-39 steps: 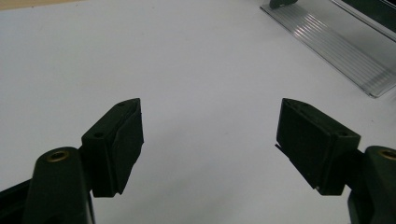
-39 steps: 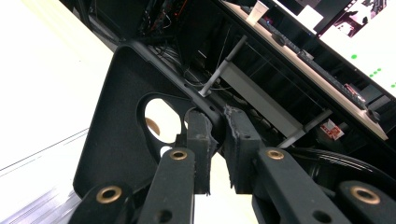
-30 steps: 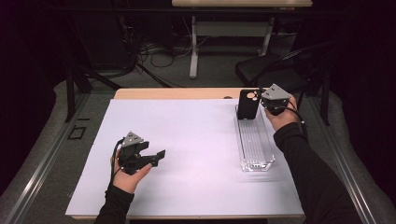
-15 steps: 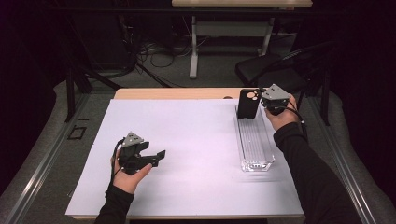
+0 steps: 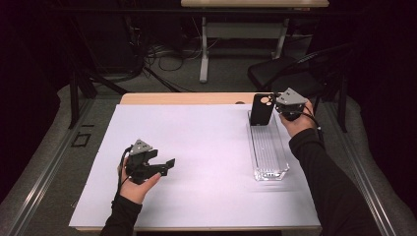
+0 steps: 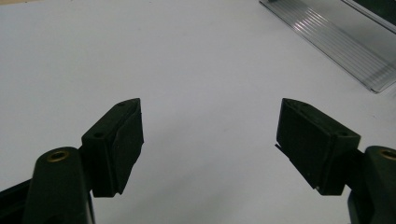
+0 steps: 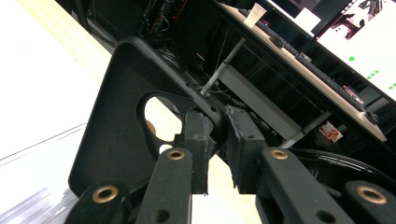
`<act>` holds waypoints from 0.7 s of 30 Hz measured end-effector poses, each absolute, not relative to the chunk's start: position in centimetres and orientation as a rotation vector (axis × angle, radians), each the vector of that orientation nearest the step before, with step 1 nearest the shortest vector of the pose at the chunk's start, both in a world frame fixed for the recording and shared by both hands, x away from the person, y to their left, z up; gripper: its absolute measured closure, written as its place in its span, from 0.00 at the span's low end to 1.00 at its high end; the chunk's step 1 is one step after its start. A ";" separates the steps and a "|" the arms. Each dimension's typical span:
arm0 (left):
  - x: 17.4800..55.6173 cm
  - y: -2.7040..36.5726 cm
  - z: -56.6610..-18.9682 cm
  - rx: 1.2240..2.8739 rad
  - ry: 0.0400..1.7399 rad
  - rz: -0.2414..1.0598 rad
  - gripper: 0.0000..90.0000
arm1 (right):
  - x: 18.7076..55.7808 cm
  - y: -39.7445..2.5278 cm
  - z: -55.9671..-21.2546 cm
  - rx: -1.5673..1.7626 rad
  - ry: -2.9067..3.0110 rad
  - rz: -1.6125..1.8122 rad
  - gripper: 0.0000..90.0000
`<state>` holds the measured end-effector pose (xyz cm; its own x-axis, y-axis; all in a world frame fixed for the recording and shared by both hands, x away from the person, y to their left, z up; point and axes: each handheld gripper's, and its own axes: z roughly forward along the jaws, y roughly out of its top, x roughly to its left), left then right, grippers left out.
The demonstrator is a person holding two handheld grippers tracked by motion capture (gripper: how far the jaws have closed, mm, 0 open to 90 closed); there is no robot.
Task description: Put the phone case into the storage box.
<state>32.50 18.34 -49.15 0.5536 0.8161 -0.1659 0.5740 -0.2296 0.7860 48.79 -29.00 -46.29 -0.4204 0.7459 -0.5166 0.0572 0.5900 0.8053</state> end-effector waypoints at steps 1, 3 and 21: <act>32.5 18.3 -49.1 1.928 1.126 0.354 0.26 | 48.8 -29.0 -46.3 0.650 1.861 0.900 0.87; 32.5 18.3 -49.2 1.927 1.127 0.354 0.26 | 48.8 -29.0 -46.3 0.654 1.862 0.903 0.86; 32.5 18.1 -49.4 1.934 1.127 0.349 0.26 | 48.9 -28.9 -46.4 0.683 1.871 0.891 0.70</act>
<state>32.52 18.13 -49.37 0.5555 0.8146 -0.1667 0.5782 -0.2345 0.7814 48.91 -28.85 -46.42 -0.4196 0.7568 -0.5012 0.0883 0.5835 0.8073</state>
